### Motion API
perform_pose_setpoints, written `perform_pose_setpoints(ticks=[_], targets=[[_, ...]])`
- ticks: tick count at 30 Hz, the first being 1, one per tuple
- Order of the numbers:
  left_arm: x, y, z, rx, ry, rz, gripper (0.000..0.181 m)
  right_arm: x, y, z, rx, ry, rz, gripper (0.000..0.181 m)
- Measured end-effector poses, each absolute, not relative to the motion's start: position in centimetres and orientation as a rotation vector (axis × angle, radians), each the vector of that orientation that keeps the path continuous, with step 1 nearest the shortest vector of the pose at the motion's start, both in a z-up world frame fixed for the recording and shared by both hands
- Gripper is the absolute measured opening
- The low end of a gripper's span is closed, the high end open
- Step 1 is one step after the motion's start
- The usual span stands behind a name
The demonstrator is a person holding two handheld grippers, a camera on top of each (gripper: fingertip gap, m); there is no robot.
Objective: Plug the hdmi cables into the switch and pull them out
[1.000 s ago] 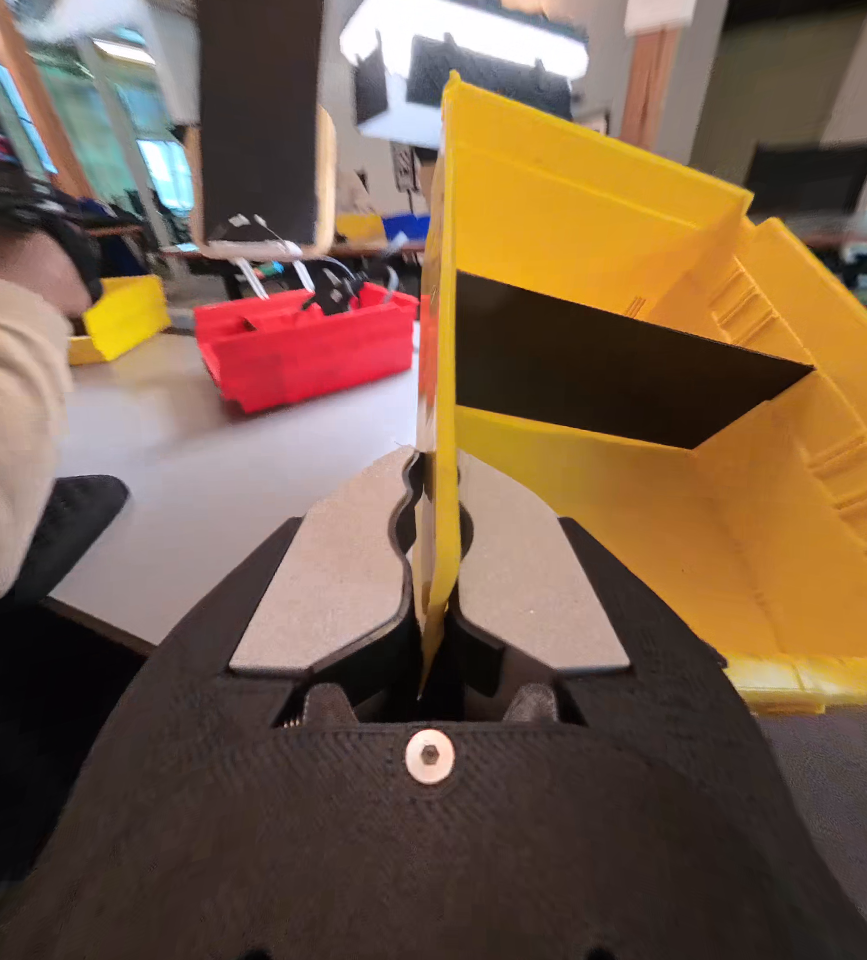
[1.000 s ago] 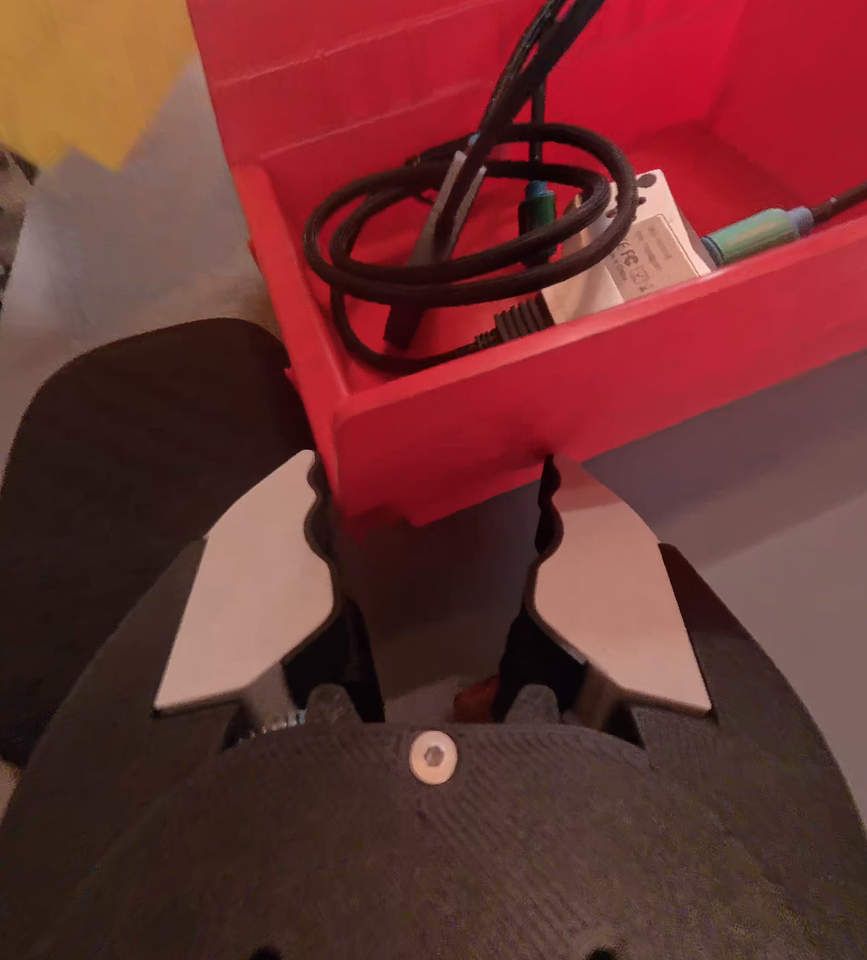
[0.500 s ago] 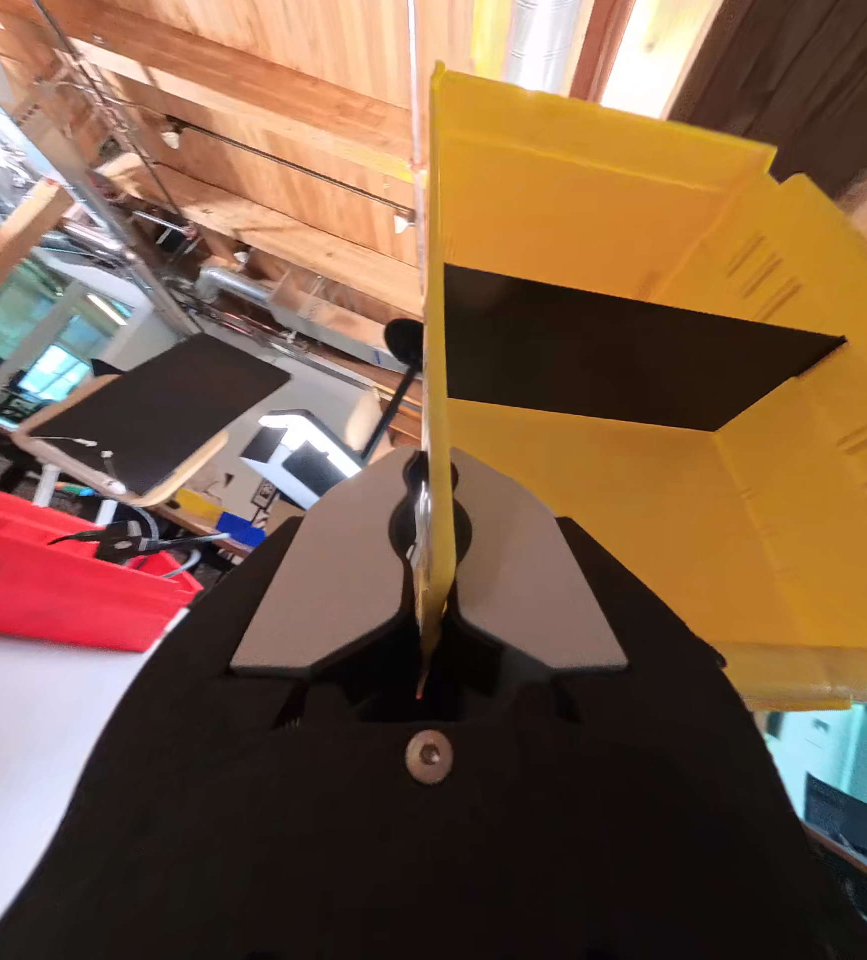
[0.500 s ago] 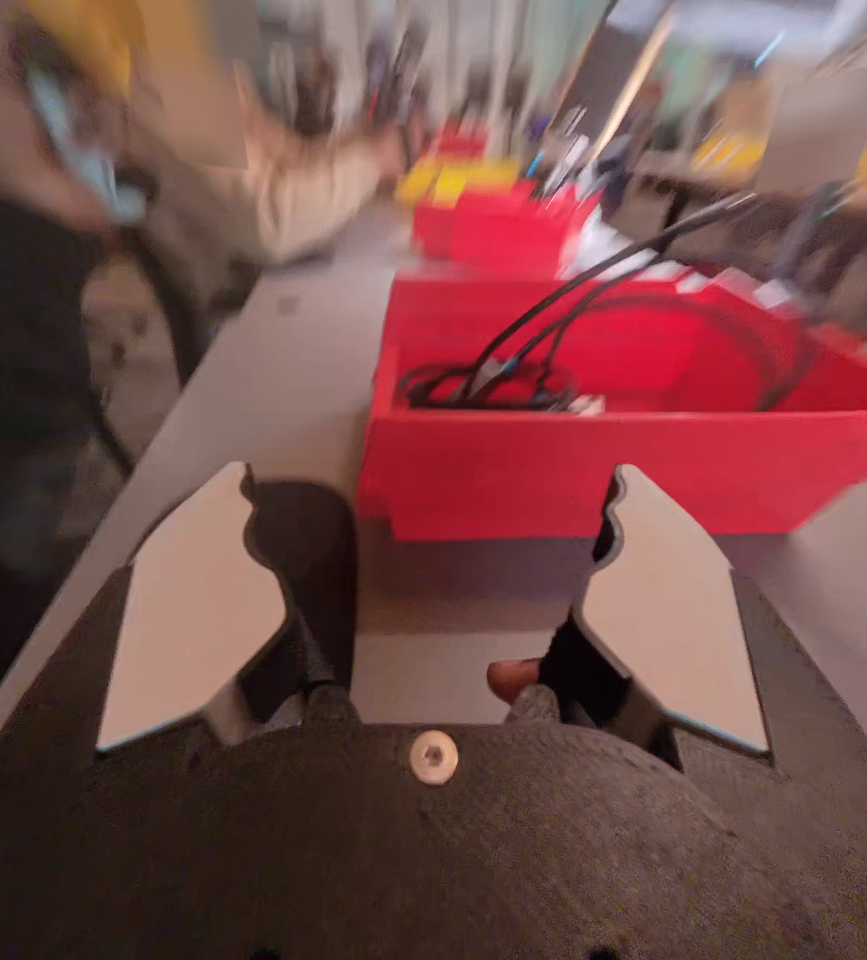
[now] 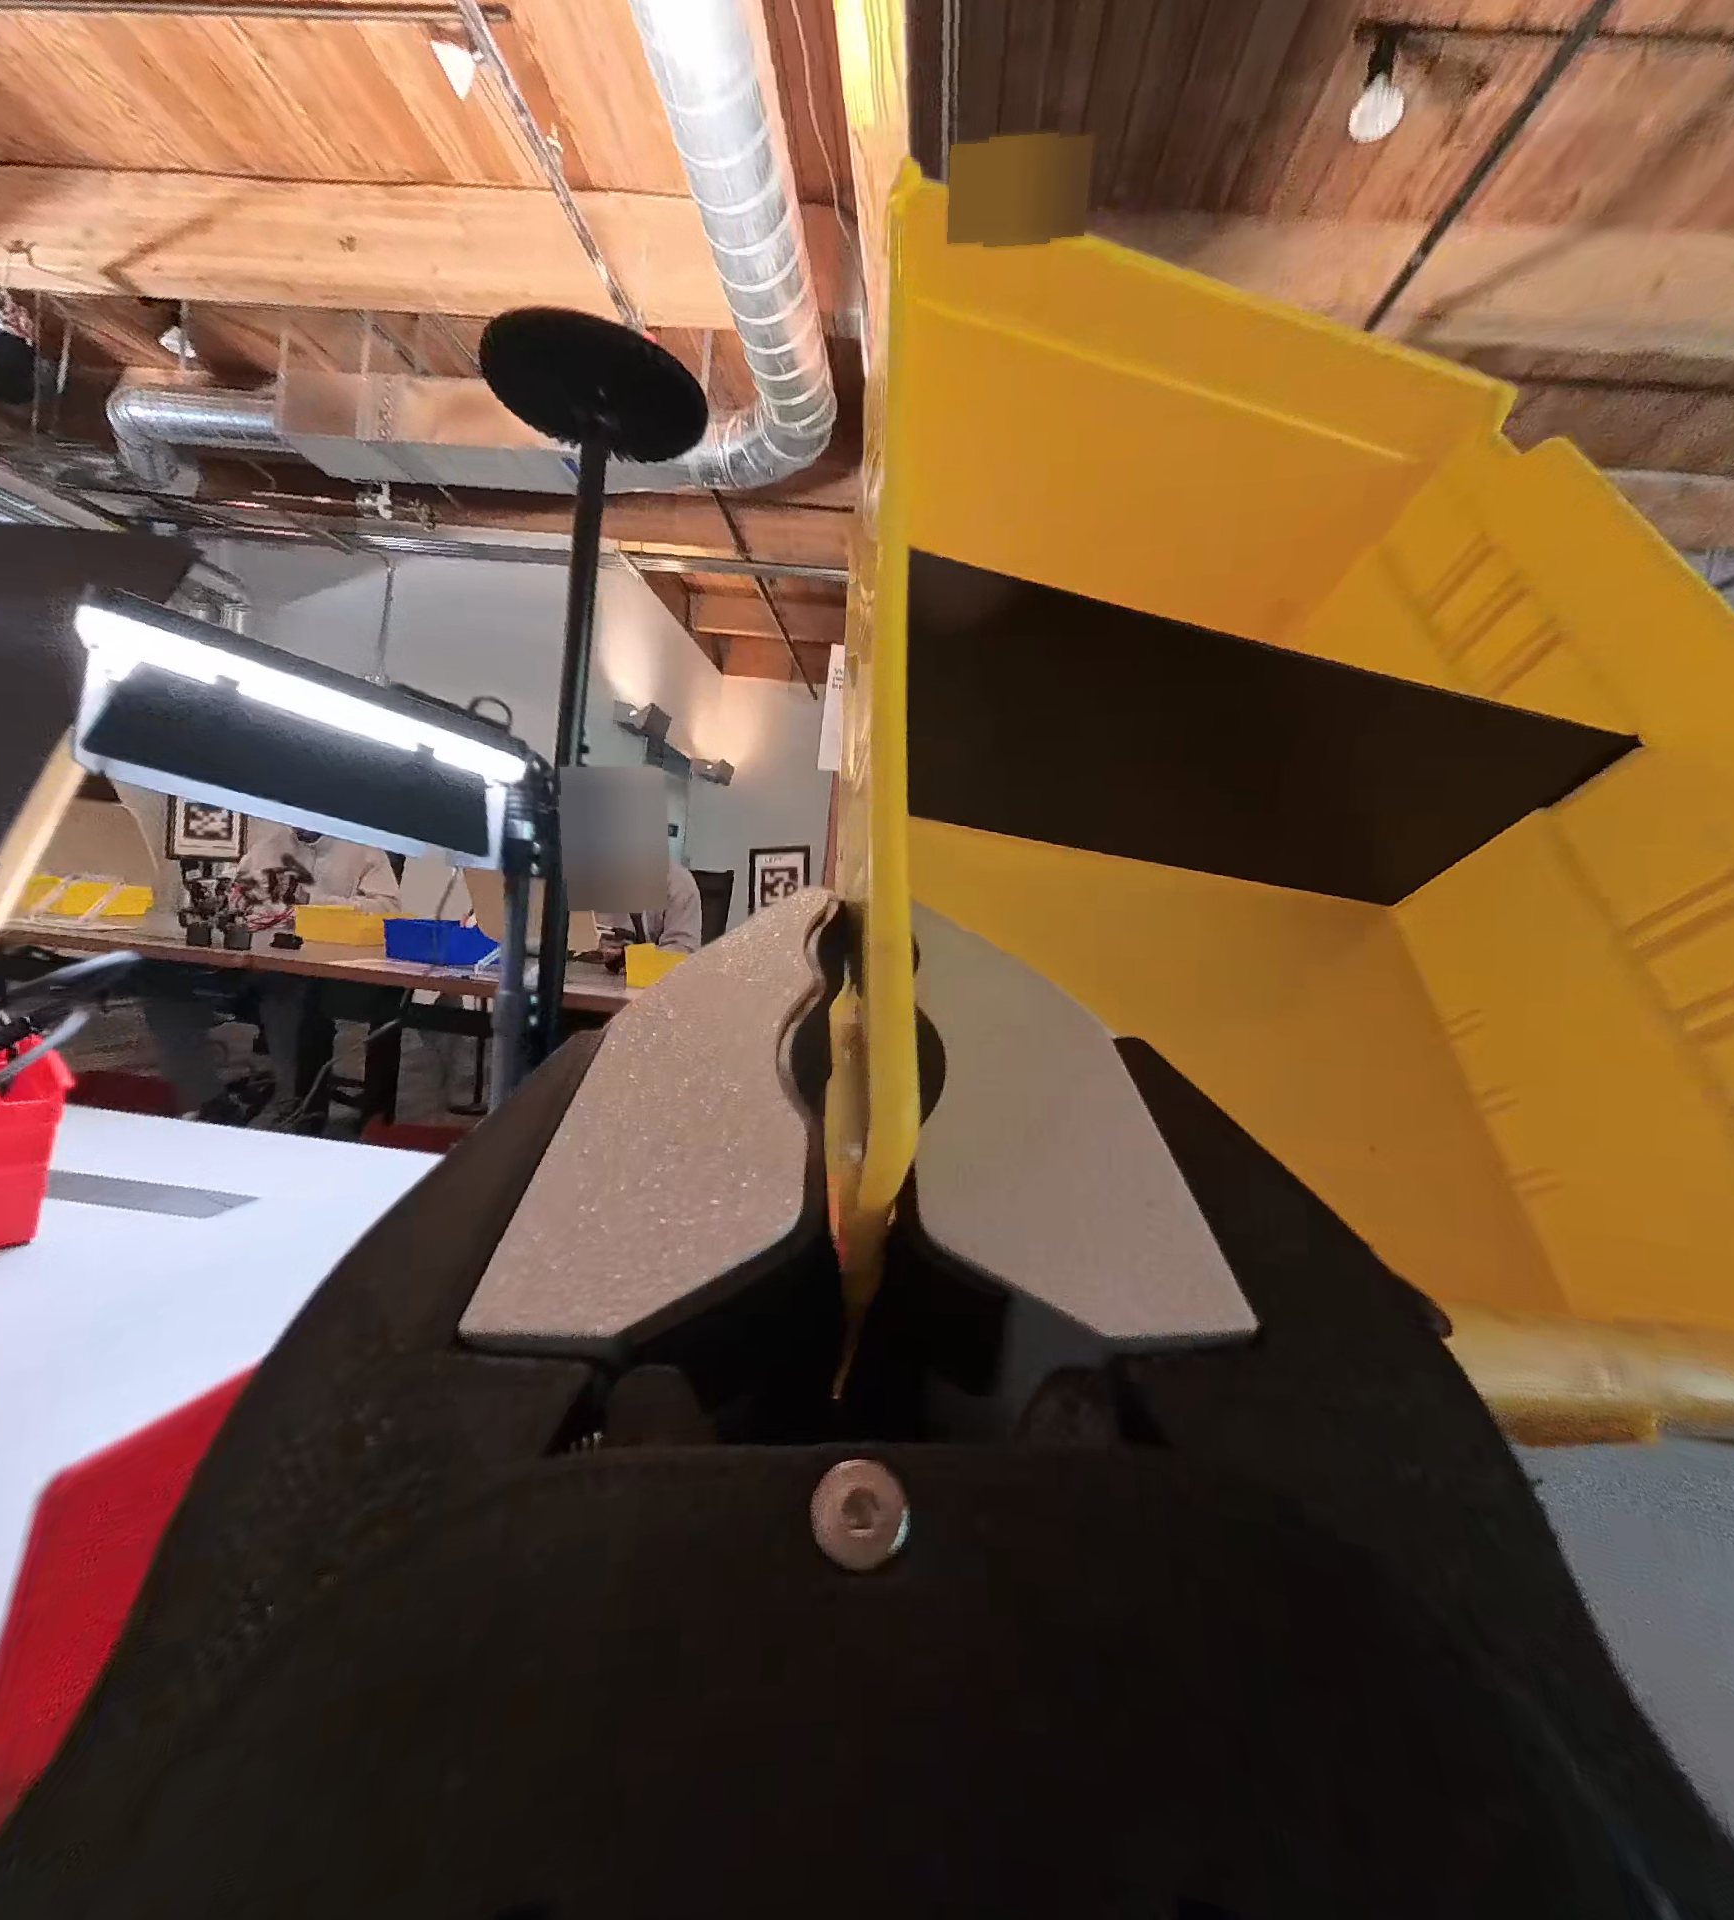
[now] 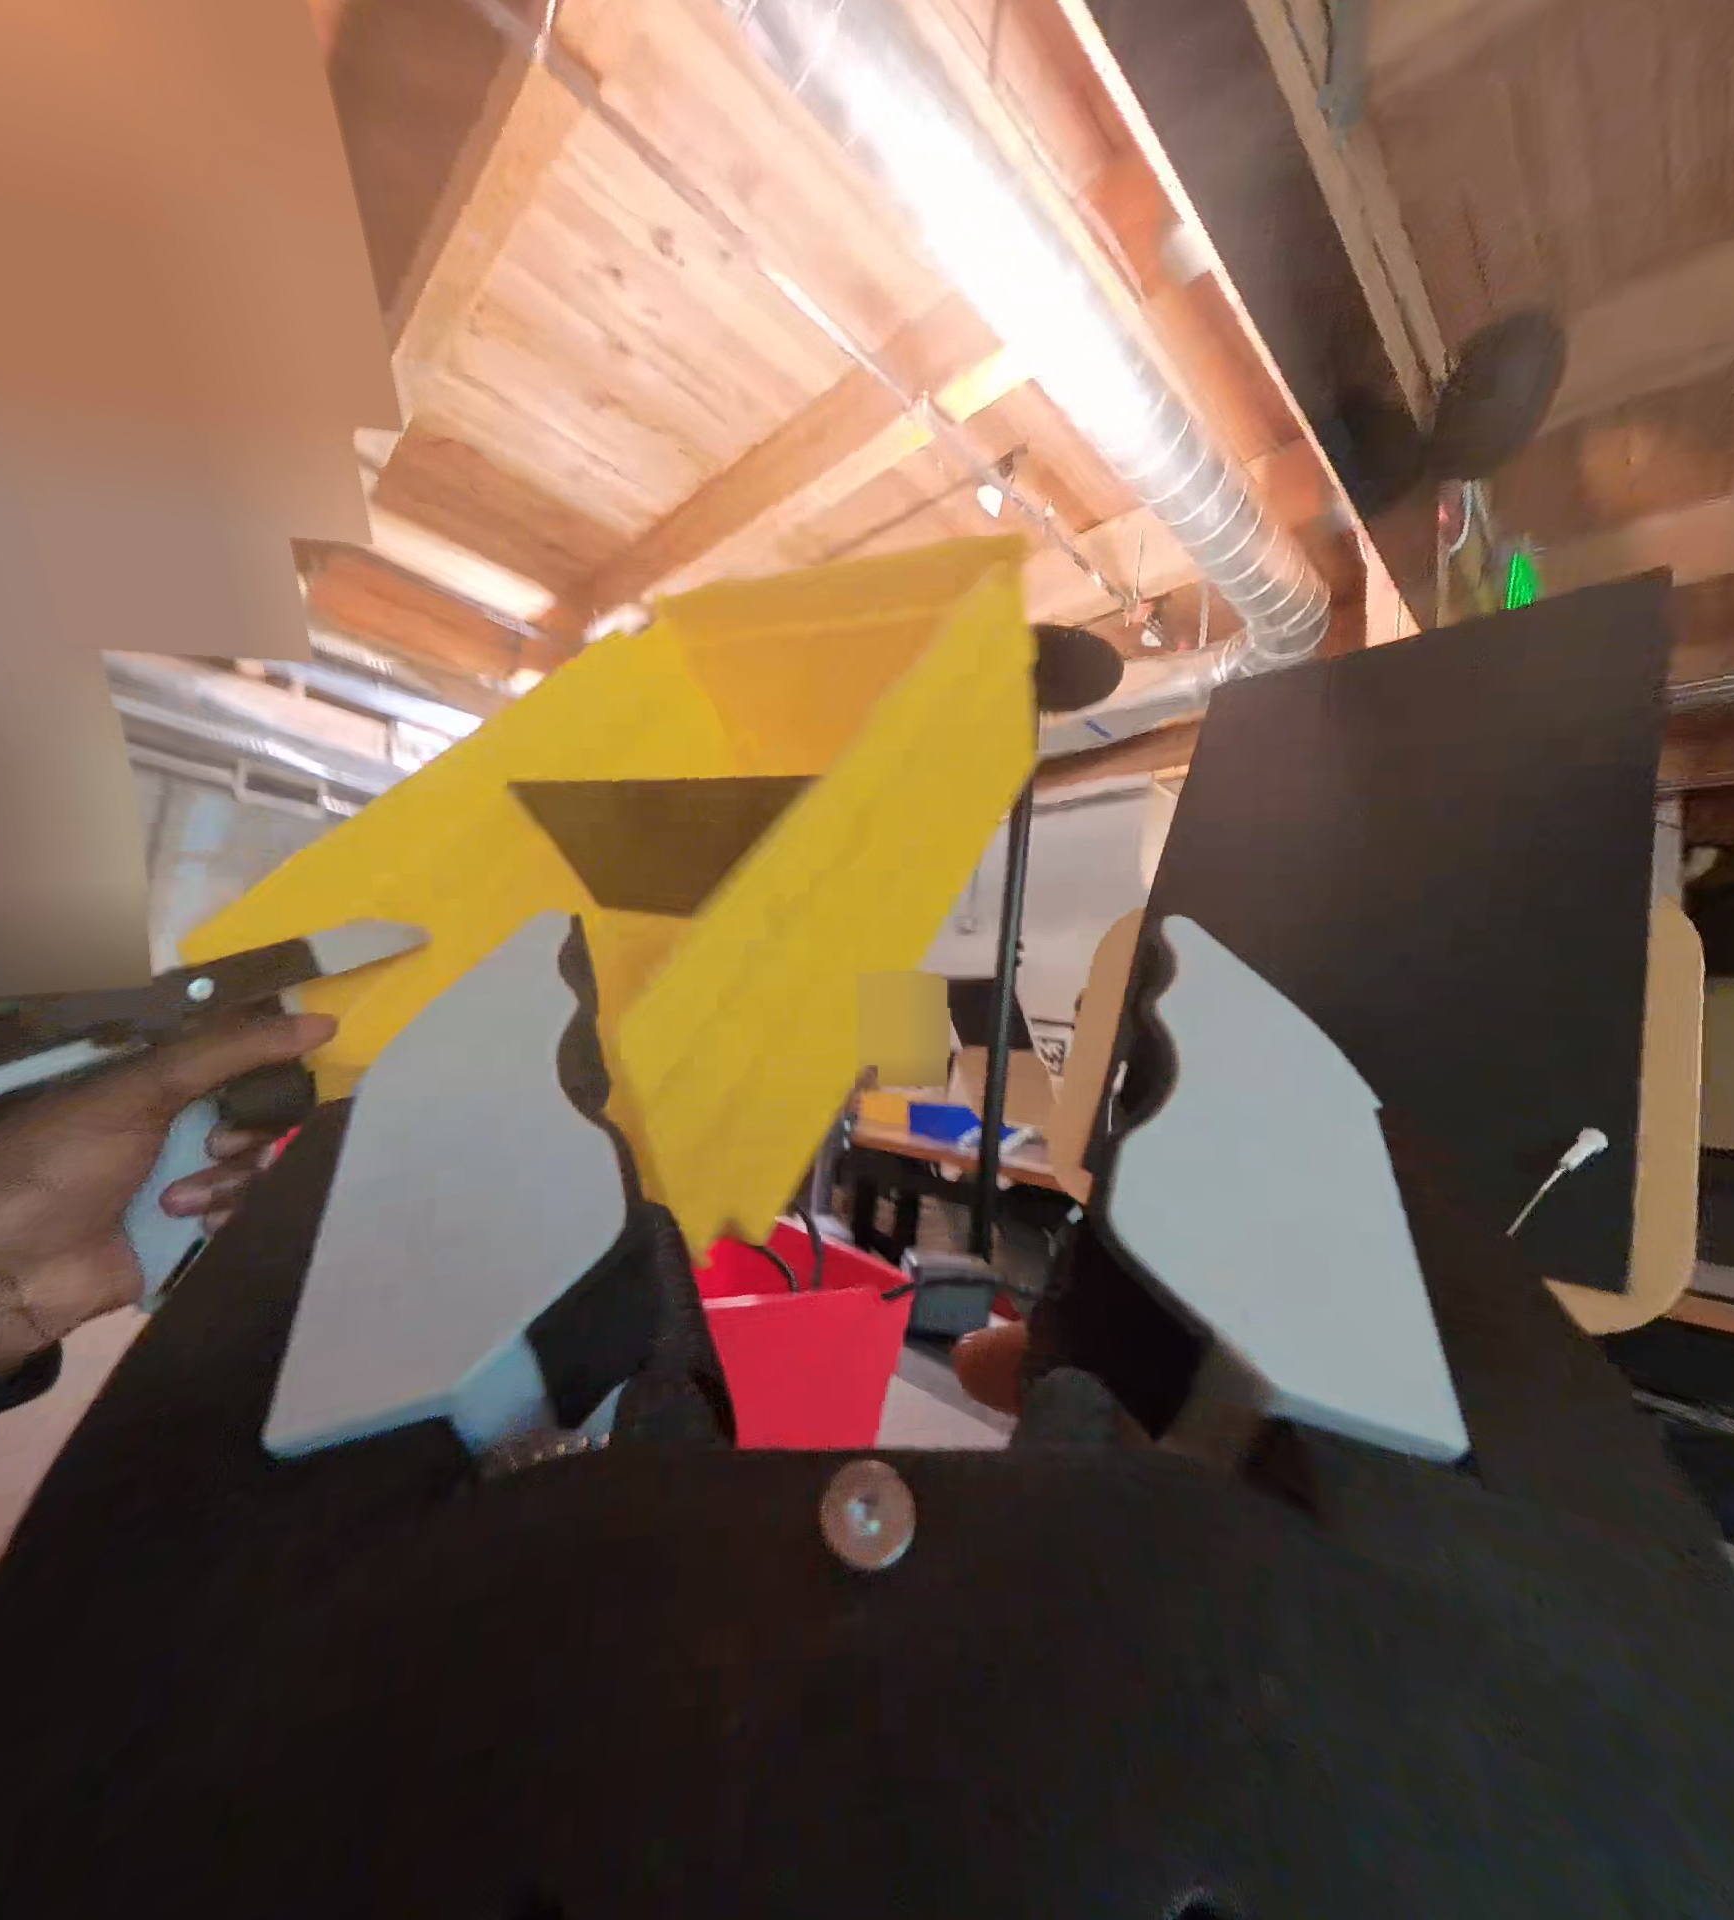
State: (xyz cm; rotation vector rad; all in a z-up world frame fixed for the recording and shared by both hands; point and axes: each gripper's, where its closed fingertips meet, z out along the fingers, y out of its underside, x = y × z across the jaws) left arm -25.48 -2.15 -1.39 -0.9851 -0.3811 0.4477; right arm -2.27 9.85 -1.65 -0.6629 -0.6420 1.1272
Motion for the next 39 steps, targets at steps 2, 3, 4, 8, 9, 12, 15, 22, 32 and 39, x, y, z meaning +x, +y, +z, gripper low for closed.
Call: perform_pose_setpoints(ticks=[2,3,4,8,9,12,15,22,32,39], targets=[[-24.5,-0.4,-2.3,-1.012,-0.358,0.464,0.006,-4.4,9.7,-3.2,-0.757,-0.694,1.066,0.095],[-23.9,0.5,-2.7,-1.025,-0.343,0.467,0.006,-5.6,10.1,-4.2,-0.827,-0.732,1.039,0.099],[-23.3,1.3,-3.0,-1.040,-0.326,0.464,0.007,-6.7,11.0,-5.4,-0.917,-0.768,0.994,0.097],[-19.9,5.5,-4.8,-1.145,-0.216,0.413,0.010,-7.1,16.6,-11.1,-1.316,-0.860,0.638,0.039],[-19.1,6.6,-5.6,-1.197,-0.201,0.411,0.014,-6.3,18.0,-12.0,-1.379,-0.851,0.538,0.031],[-17.0,8.9,-8.4,-1.386,-0.112,0.405,0.025,-4.2,20.6,-13.2,-1.546,-0.776,0.604,0.016],[-14.5,10.2,-11.9,-1.550,0.001,0.324,0.036,-1.4,22.1,-14.1,-1.616,-0.766,0.460,0.007],[-8.9,11.8,-16.7,-1.769,0.293,0.189,0.043,5.6,22.5,-16.9,-1.762,-0.640,0.350,0.005],[-5.2,12.0,-19.3,-1.835,0.454,0.031,0.053,8.7,23.0,-21.3,-2.022,-0.544,0.454,0.005],[-4.0,11.7,-19.9,-1.835,0.529,-0.049,0.050,10.7,23.4,-21.2,-2.019,-0.481,0.391,0.005]])
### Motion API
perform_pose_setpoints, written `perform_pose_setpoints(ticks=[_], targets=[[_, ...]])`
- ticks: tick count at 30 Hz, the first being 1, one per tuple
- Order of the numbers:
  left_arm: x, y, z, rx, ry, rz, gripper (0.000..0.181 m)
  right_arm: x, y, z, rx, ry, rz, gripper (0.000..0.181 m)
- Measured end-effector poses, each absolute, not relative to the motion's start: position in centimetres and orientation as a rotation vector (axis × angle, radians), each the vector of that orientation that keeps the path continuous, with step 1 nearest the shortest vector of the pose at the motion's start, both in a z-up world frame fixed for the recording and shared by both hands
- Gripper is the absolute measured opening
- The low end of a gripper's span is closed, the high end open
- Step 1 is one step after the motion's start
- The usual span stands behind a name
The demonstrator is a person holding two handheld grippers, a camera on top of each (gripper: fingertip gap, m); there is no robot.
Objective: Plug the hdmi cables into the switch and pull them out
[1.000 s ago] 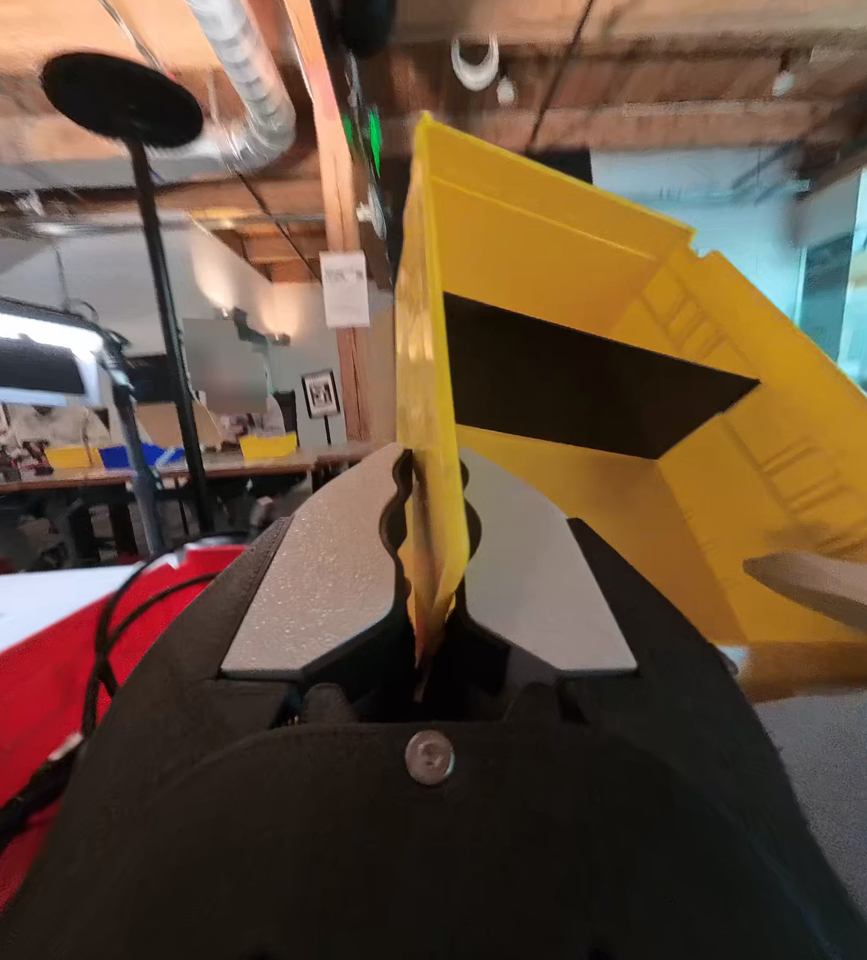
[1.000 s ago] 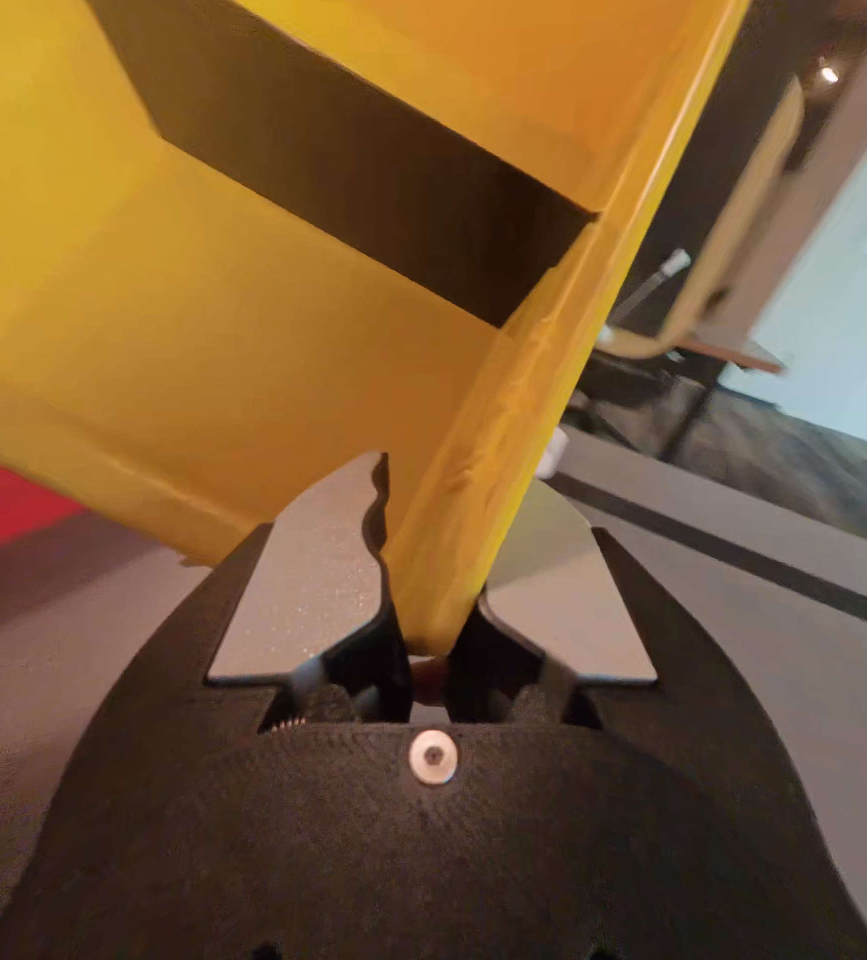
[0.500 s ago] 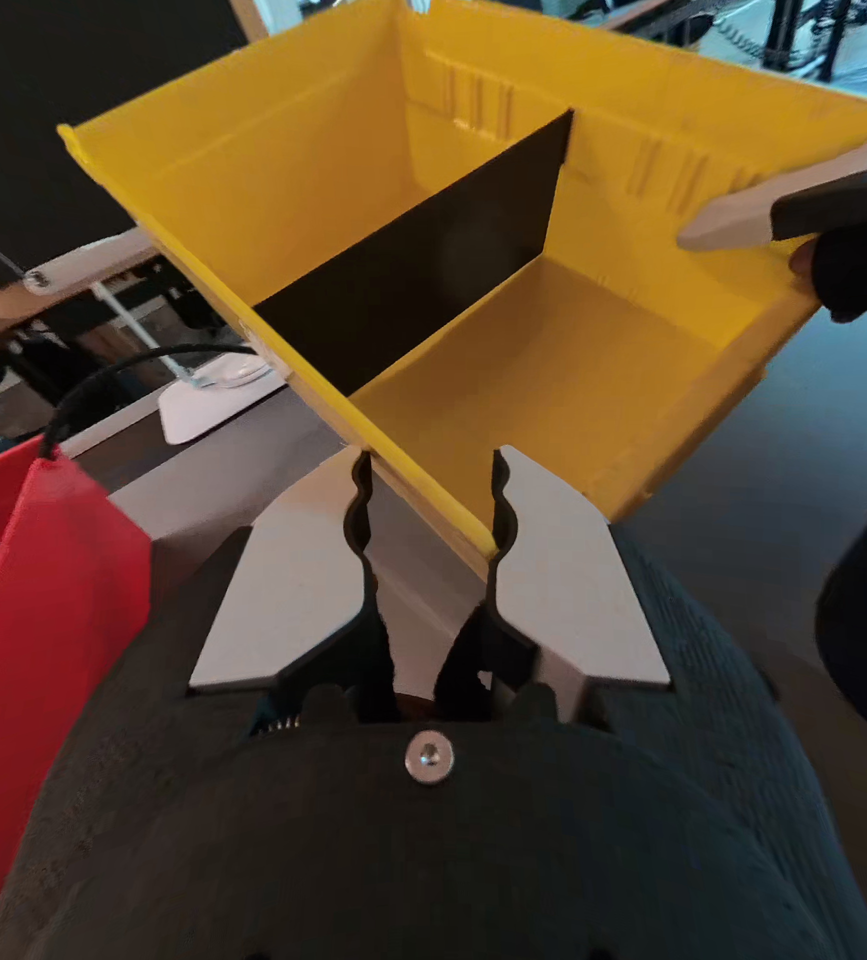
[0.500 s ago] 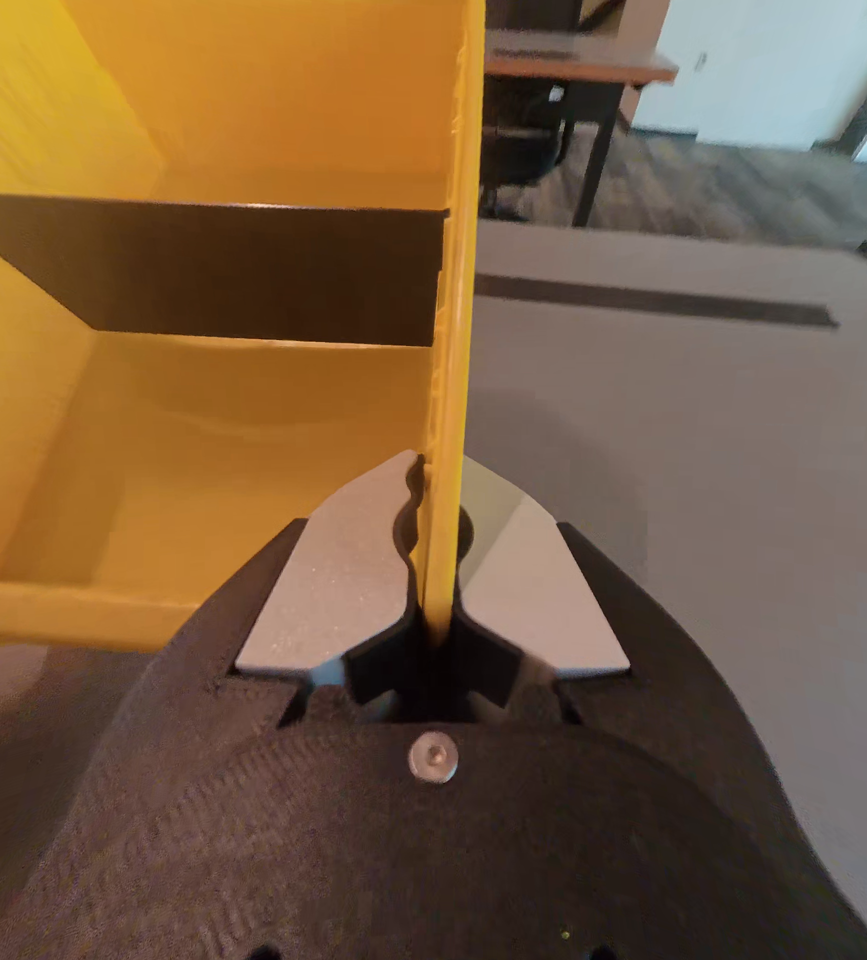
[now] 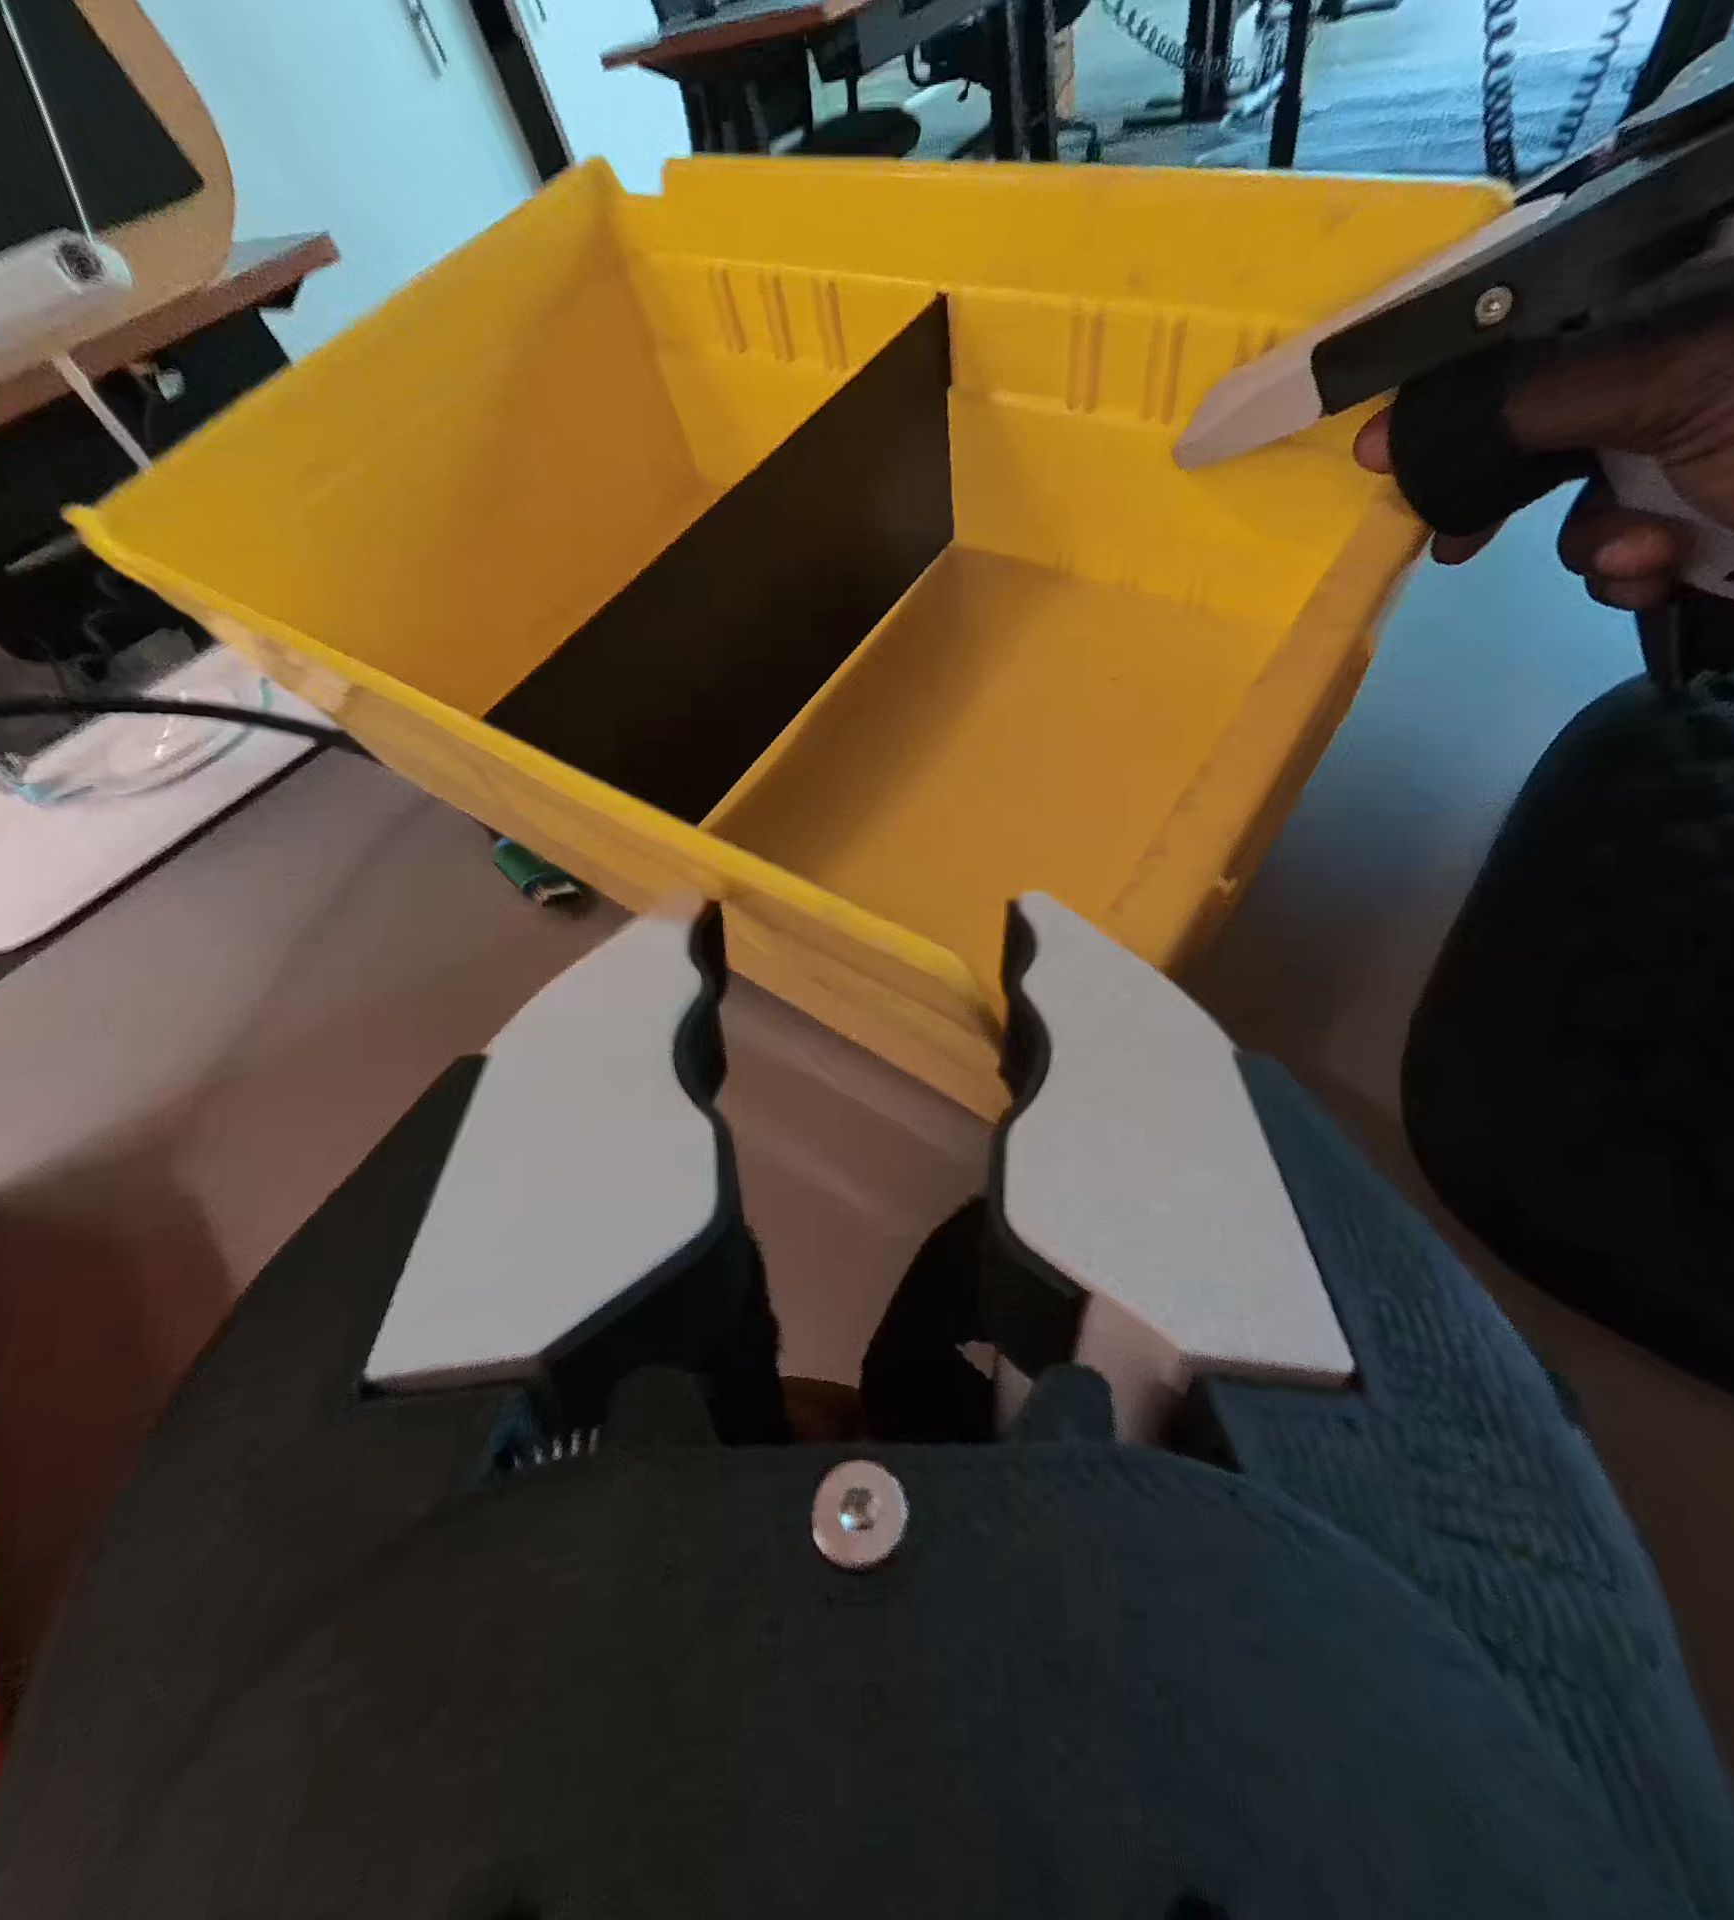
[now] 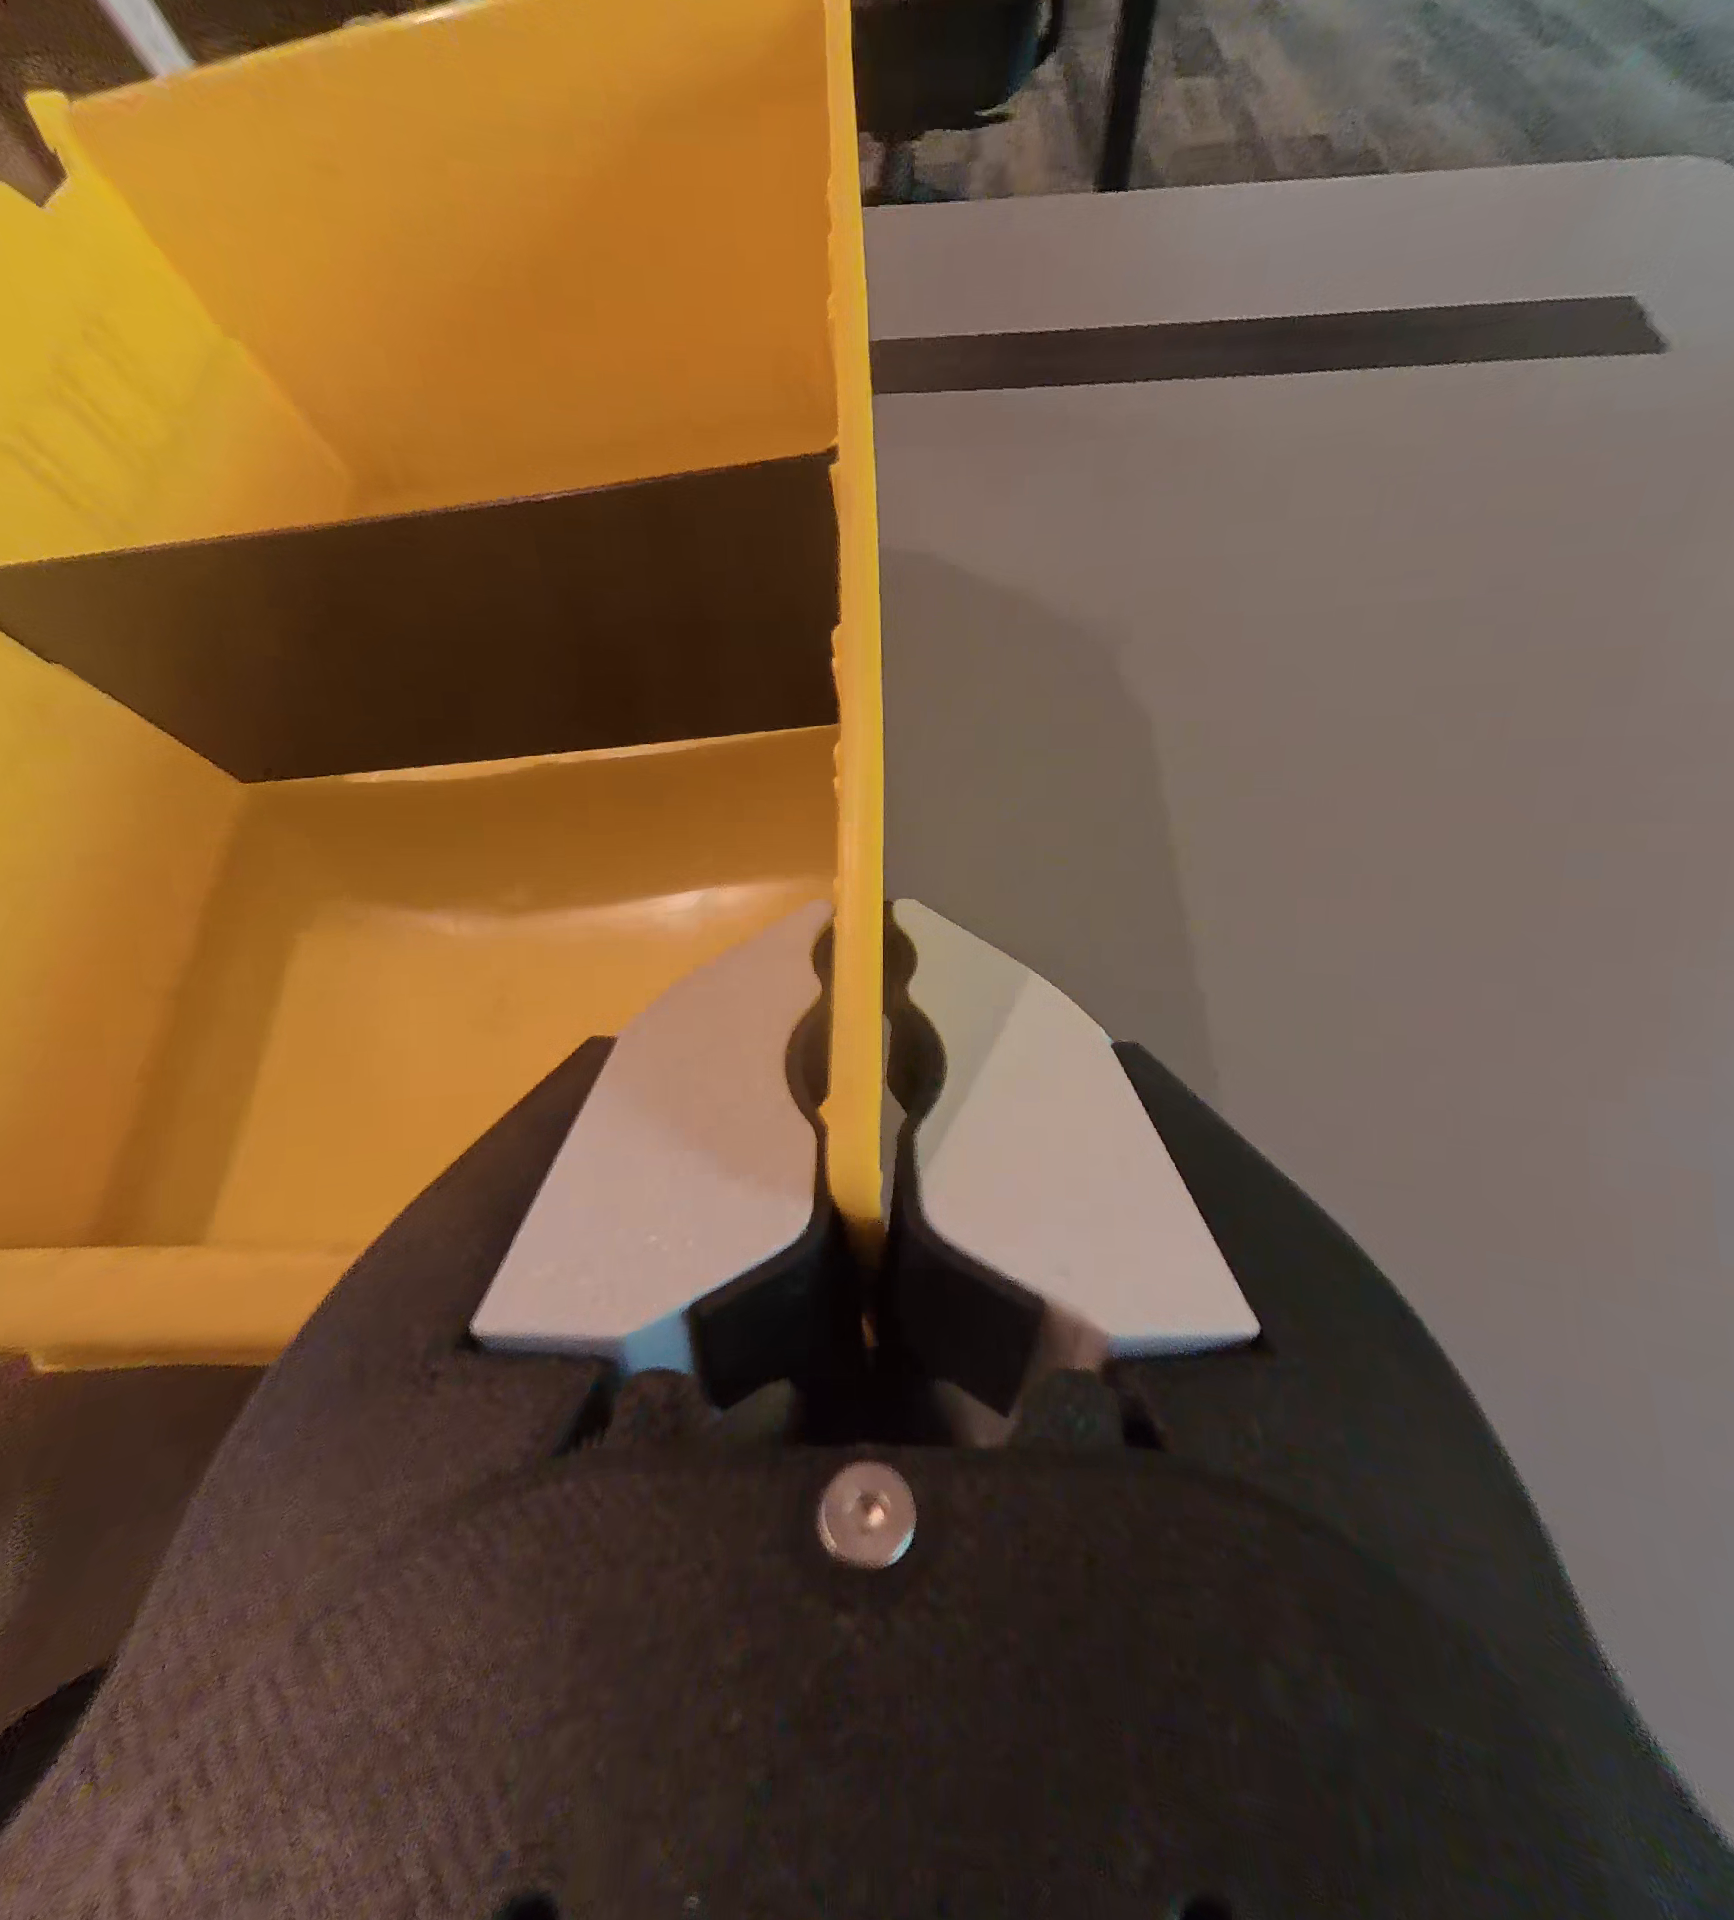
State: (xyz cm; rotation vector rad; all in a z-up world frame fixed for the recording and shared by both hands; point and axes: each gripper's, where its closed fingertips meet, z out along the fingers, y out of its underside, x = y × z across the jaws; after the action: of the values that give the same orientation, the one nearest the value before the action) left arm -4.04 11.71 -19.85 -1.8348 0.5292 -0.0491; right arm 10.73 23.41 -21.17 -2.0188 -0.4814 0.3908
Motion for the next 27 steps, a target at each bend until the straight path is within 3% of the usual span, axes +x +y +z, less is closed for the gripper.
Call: perform_pose_setpoints(ticks=[9,13,15,16,18,20,24,27], targets=[[-8.1,9.6,-13.5,-1.601,0.504,0.063,0.038,18.3,25.4,-21.6,-2.030,-0.192,0.207,0.009],[-13.6,5.6,-10.0,-1.625,0.599,0.177,0.048,20.2,25.3,-15.9,-1.703,-0.079,0.122,0.081],[-18.0,2.1,-8.7,-1.666,0.578,0.244,0.055,18.2,23.4,-10.8,-1.366,-0.155,0.202,0.104],[-19.9,0.1,-8.7,-1.697,0.576,0.252,0.058,17.0,21.7,-8.6,-1.197,-0.200,0.232,0.105],[-23.1,-3.9,-10.2,-1.779,0.572,0.222,0.060,14.6,18.8,-6.6,-0.989,-0.315,0.264,0.091],[-26.0,-6.7,-12.7,-1.875,0.533,0.195,0.060,11.4,17.6,-7.3,-0.998,-0.487,0.323,0.089],[-29.9,-8.4,-17.1,-2.047,0.425,0.152,0.058,5.1,17.2,-13.0,-1.264,-0.898,0.479,0.087],[-30.8,-6.8,-18.8,-2.070,0.461,0.190,0.054,2.8,17.3,-18.6,-1.470,-1.179,0.387,0.099]])
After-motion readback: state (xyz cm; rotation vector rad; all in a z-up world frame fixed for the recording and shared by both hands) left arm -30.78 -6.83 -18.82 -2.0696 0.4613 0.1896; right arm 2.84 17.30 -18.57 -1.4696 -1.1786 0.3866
